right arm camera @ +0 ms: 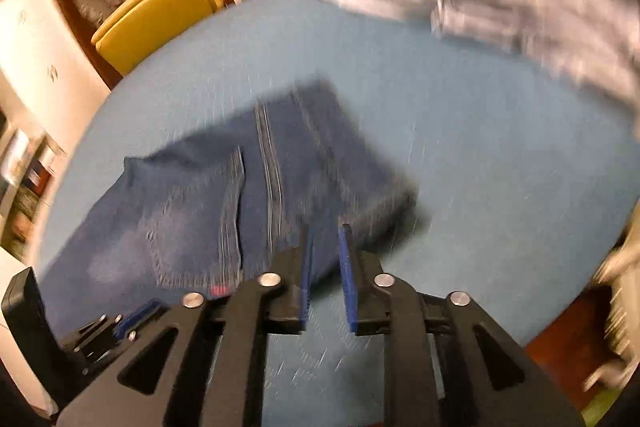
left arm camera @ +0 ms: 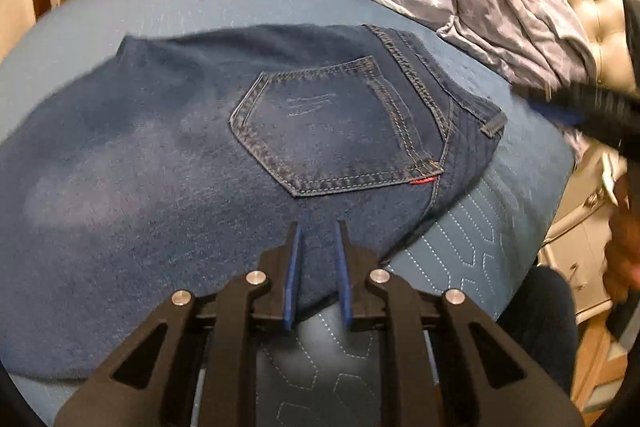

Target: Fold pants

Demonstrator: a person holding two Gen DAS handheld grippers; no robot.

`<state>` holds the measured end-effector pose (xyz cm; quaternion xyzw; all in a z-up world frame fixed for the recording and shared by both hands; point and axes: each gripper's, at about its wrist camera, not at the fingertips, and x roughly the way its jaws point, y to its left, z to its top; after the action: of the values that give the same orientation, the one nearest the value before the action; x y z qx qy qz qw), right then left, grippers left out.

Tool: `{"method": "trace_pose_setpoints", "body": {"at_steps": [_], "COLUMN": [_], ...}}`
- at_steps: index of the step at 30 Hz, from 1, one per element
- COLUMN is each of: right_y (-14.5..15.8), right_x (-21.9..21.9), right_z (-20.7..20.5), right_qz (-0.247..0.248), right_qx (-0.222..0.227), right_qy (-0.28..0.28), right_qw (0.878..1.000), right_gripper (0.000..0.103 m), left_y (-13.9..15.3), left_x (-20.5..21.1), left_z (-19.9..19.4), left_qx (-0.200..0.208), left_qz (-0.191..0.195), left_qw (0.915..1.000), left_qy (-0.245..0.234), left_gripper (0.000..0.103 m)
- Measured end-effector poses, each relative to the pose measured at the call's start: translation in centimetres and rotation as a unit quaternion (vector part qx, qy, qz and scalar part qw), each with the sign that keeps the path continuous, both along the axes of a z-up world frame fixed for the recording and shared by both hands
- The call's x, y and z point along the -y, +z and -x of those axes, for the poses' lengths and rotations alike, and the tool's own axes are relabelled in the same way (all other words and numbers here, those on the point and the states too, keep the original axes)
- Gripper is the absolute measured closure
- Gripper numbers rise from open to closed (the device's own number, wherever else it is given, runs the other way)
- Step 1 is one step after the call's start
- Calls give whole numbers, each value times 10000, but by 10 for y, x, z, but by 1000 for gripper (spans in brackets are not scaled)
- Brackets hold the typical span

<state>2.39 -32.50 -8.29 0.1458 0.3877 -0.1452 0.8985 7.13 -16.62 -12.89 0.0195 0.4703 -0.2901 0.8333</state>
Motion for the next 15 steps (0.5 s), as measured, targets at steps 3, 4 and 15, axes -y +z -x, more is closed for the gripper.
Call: {"method": "trace_pose_setpoints", "body": {"at_steps": [3, 4, 15], "right_y": [15, 15, -78], "right_x": [-2, -5, 21], "right_z": [-47, -67, -164], "right_qz": [184, 309, 732], "right_qx": [185, 152, -802], "right_qy": [632, 812, 1413], "right_qw": [9977, 9961, 9840], "right_gripper": [20, 20, 66], "left_y": [-2, -2, 42], "left_x": [-4, -5, -57], "left_z": [-4, -4, -76], "left_qx": [-201, -204, 309], "left_qz": [196, 225, 263], "left_qw": [9996, 9995, 9956], "left_qy": [86, 82, 843], "left_gripper": [86, 86, 86]}}
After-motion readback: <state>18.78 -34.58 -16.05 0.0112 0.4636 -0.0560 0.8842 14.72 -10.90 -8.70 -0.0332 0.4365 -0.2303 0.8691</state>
